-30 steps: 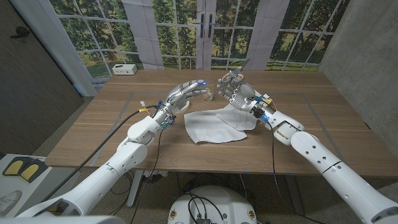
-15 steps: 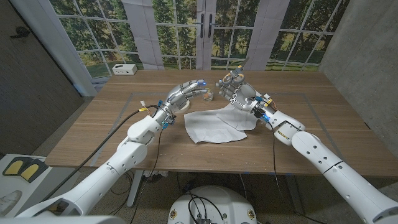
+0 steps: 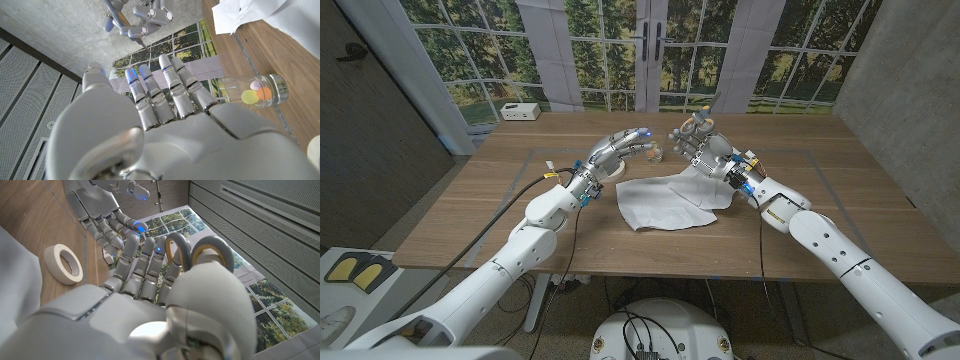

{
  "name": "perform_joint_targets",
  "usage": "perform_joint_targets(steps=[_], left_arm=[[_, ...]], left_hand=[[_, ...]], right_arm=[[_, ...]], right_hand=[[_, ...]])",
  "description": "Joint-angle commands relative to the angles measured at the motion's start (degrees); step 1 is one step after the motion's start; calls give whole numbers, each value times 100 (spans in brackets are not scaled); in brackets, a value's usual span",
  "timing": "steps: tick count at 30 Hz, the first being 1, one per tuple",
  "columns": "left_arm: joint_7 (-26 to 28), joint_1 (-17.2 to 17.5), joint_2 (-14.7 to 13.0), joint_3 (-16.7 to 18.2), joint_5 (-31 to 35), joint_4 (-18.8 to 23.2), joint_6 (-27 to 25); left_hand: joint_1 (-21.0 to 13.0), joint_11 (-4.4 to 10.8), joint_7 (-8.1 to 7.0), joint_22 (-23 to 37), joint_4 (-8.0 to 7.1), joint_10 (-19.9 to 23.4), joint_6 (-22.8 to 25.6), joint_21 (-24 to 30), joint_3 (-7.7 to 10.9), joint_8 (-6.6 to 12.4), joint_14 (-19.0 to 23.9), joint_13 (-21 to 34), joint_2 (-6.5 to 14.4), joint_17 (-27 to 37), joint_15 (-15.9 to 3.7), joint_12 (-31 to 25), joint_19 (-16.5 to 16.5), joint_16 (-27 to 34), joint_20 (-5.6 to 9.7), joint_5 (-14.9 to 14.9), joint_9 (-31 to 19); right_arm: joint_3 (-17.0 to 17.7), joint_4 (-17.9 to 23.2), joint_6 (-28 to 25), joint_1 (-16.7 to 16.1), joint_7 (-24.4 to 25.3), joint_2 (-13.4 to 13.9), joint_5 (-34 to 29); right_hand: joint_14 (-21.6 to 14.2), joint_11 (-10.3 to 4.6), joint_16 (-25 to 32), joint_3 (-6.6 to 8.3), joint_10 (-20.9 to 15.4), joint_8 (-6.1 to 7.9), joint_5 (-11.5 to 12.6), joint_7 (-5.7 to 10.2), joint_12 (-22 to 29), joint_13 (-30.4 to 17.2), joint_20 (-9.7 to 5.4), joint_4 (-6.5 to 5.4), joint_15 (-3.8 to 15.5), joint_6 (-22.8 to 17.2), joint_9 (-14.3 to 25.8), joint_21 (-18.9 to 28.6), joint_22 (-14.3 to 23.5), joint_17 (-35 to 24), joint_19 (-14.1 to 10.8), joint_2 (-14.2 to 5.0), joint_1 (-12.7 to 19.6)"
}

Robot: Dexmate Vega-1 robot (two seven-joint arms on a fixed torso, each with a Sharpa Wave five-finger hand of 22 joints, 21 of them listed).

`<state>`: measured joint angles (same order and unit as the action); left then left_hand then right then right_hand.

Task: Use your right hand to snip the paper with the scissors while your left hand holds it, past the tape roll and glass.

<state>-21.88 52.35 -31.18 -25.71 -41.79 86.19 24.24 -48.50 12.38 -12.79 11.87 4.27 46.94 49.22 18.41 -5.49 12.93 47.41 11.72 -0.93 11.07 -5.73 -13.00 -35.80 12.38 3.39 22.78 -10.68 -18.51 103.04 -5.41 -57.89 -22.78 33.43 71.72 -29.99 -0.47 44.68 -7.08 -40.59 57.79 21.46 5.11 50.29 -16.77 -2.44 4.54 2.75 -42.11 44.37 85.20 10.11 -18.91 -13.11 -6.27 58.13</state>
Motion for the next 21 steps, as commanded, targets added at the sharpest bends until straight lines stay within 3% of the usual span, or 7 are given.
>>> perform_joint_targets(steps=[1, 7, 10, 14, 15, 20, 21], left_arm=[[-57, -81, 51, -13, -25, -145, -16], [-85, -132, 86, -16, -30, -216, -11], [-95, -148, 98, -22, -31, -238, -19], [-90, -155, 107, -23, -23, -251, -22], [-89, -155, 107, -23, -22, -250, -24], [-68, -146, 107, -17, -8, -231, -15], [-63, -130, 100, -14, -12, -208, -17]], left_hand=[[-21, -11, 14, 7, 7, 37, 63, -38, -39, -19, 74, 18, 47, 12, -698, -5, -5, -15, 38, 52, -6], [-20, -11, 14, 7, 2, 47, 76, -41, -55, -25, 79, 18, 53, 14, -697, 1, 0, -19, 34, 54, -5], [-21, -11, 15, 7, 1, 51, 81, -41, -59, -27, 82, 17, 55, 16, -697, 3, -2, -19, 32, 54, -5], [-21, -11, 14, 8, -1, 54, 83, -41, -63, -29, 86, 17, 59, 17, -697, 4, -2, -18, 32, 55, -5], [-21, -11, 14, 8, -1, 55, 83, -40, -64, -30, 86, 17, 59, 17, -697, 4, -3, -19, 32, 55, -5], [-22, -11, 13, 8, -4, 59, 87, -40, -69, -33, 95, 17, 67, 20, -697, 6, -4, -16, 32, 56, -5], [-22, -11, 13, 9, -5, 60, 87, -40, -69, -34, 97, 17, 68, 20, -697, 7, -3, -16, 31, 56, -5]], right_arm=[[-40, -141, -28, 101, 12, -83, 10], [-50, -202, -5, 147, -21, -124, -15], [-58, -223, 13, 164, -24, -135, -49], [-64, -243, 26, 173, -71, -141, -67], [-56, -248, 34, 165, -81, -157, -46], [-52, -236, 76, 154, -106, -155, -86], [-47, -248, 89, 148, -155, -165, -68]], right_hand=[[-314, -1064, 32, 47, -1157, 1139, -19, 112, 460, -550, -403, 57, 1028, 196, 1370, -50, 21, -6, -69, -165, 123], [-939, -1028, 324, 57, -1106, 1252, -57, 199, 1167, -1533, -458, 48, 1023, 269, 1434, -66, 44, -162, -115, -144, 85], [-1222, -987, 667, 35, -1046, 1361, -93, 185, 2022, -2756, -525, 39, 1006, 353, 1518, -20, 74, -424, -117, -80, 6], [-1187, -940, 1079, 18, -765, 1402, -109, 193, 2543, -3687, -525, 61, 990, 301, 1473, 72, 97, -804, -154, -10, -22], [-1034, -928, 1309, 4, -643, 1433, -100, 183, 2951, -4398, -523, 30, 995, 299, 1467, 118, 96, -985, -166, -14, -107], [-970, -967, 1494, -64, -642, 1701, -107, 98, 3331, -5037, -496, -24, 986, 169, 1741, 131, 76, -1032, -208, 49, -273], [-942, -992, 1517, -83, -584, 1646, -106, 77, 3262, -4975, -496, -32, 985, 169, 1646, 127, 71, -1035, -214, 73, -307]])
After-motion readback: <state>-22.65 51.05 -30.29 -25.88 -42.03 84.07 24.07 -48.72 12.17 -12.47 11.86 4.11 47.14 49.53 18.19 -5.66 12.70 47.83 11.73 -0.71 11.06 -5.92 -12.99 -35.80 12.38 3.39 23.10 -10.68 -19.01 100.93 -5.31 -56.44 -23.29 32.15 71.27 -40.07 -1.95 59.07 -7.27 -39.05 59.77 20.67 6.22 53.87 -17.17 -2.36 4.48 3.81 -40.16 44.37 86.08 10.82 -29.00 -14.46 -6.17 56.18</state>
